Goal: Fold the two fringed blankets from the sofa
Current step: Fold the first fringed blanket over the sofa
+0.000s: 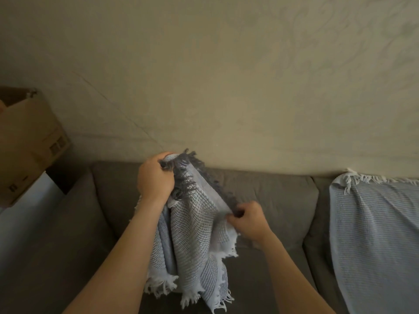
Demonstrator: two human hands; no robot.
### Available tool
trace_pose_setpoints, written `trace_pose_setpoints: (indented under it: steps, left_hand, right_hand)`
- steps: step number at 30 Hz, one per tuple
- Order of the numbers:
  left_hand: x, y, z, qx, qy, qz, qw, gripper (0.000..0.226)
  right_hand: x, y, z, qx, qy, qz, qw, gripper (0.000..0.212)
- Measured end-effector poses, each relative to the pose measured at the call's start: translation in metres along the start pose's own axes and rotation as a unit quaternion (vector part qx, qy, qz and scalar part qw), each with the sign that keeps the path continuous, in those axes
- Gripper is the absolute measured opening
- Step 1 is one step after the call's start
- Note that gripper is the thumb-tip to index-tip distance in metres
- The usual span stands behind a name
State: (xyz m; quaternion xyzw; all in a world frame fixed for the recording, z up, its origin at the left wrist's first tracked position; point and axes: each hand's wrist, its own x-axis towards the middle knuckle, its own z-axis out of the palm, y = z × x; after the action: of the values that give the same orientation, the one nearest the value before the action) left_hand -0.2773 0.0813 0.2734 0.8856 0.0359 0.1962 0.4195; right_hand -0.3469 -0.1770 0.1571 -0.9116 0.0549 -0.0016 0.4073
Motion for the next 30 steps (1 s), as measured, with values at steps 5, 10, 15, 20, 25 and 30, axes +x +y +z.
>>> trace_pose_setpoints:
  steps: [5,10,15,20,25,30]
  left_hand:
    - [-0.001,-0.009,0.011,-0.015,0.034,-0.029,0.999,0.039]
    - [-0.003,-0.01,0.024,-0.047,0.058,-0.027,0.997,0.037]
    - [0.002,-0.012,0.027,-0.042,0.089,-0.063,0.993,0.04]
    - [0.005,-0.012,0.028,-0.034,0.107,-0.084,0.99,0.041]
    - [-0.003,-0.001,0.026,-0.032,0.084,-0.097,0.991,0.034]
    - [0.005,-0.019,0.027,0.004,-0.062,-0.08,0.995,0.019]
  right_hand:
    - [0.0,-0.019,-0.035,0.063,0.211,0.004,0.975,0.026]
    - [0.017,-0.019,-0.035,-0.048,0.191,-0.019,0.98,0.041]
    - [0.012,-0.01,-0.03,-0.08,0.172,-0.087,0.978,0.026]
    - [0.005,-0.015,-0.035,0.018,0.079,-0.044,0.996,0.051]
    - [0.012,-0.012,-0.049,0.025,-0.138,0.014,0.99,0.047]
    - [0.016,-0.077,-0.075,0.348,0.026,0.07,0.934,0.025]
